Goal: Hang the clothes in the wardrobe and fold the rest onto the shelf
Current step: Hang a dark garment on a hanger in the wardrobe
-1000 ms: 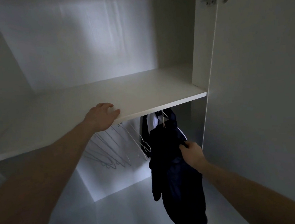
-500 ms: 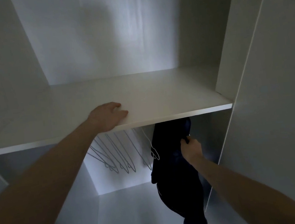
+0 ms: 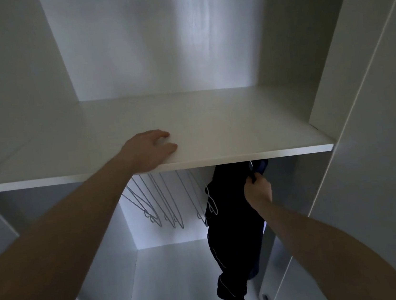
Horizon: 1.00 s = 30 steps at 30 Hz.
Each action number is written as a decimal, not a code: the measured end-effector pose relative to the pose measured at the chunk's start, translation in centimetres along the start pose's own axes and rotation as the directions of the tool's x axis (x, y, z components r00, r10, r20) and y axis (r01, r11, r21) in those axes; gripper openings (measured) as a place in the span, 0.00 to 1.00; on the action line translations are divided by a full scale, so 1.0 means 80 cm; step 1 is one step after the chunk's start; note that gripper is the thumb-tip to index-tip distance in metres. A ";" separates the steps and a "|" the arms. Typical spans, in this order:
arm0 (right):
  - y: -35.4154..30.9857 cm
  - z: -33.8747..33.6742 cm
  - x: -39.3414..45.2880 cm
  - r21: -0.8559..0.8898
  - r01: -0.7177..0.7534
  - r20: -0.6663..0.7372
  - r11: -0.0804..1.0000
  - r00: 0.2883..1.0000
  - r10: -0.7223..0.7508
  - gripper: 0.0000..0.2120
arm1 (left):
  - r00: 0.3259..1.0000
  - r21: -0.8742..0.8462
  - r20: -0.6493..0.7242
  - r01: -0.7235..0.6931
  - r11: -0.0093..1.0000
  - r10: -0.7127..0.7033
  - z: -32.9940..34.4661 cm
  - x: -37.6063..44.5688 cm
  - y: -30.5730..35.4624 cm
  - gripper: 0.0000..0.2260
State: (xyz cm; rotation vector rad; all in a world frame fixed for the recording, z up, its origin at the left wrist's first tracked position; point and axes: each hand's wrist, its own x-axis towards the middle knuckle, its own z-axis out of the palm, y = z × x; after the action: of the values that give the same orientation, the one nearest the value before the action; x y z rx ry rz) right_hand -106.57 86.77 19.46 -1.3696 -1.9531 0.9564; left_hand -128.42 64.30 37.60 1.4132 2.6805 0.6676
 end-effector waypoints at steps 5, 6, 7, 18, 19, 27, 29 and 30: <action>0.030 0.004 0.000 -0.108 -0.005 0.086 0.994 0.996 0.014 0.12 | 1.000 0.000 -0.006 0.007 1.000 -0.007 -0.001 -0.002 0.002 0.26; 0.035 0.004 0.000 -0.128 -0.008 0.099 0.992 0.995 0.021 0.12 | 1.000 -0.002 -0.001 0.006 1.000 -0.006 -0.001 -0.002 0.002 0.26; 0.038 0.003 0.001 -0.148 -0.007 0.108 0.989 0.994 0.024 0.12 | 1.000 -0.003 0.001 0.005 1.000 -0.005 -0.001 -0.001 0.001 0.27; 0.038 0.023 -0.033 -0.141 0.357 -0.180 0.923 0.908 -0.379 0.15 | 1.000 0.014 0.010 0.003 1.000 -0.004 -0.003 -0.001 -0.001 0.32; 0.036 0.031 -0.037 -0.095 0.426 -0.150 0.900 0.888 -0.436 0.13 | 1.000 0.014 0.010 0.003 1.000 -0.004 -0.003 -0.001 -0.001 0.32; 0.013 0.099 -0.037 -0.020 0.226 0.325 0.974 0.923 -0.207 0.18 | 1.000 0.040 -0.017 0.002 0.999 -0.002 -0.002 0.001 -0.003 0.25; 0.012 0.108 -0.029 -0.054 0.183 0.349 0.982 0.925 -0.153 0.19 | 1.000 0.047 -0.019 0.000 0.999 0.001 -0.002 0.001 -0.002 0.25; 0.013 0.112 -0.025 -0.077 0.160 0.353 0.984 0.927 -0.123 0.19 | 1.000 0.048 -0.021 -0.002 0.999 0.003 -0.003 0.001 -0.002 0.25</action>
State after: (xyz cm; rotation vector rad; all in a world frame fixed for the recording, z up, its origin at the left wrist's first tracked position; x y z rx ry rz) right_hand -112.33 83.01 13.30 -1.1520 -2.3603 1.0985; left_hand -128.62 64.22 37.75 1.4289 2.7293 0.6264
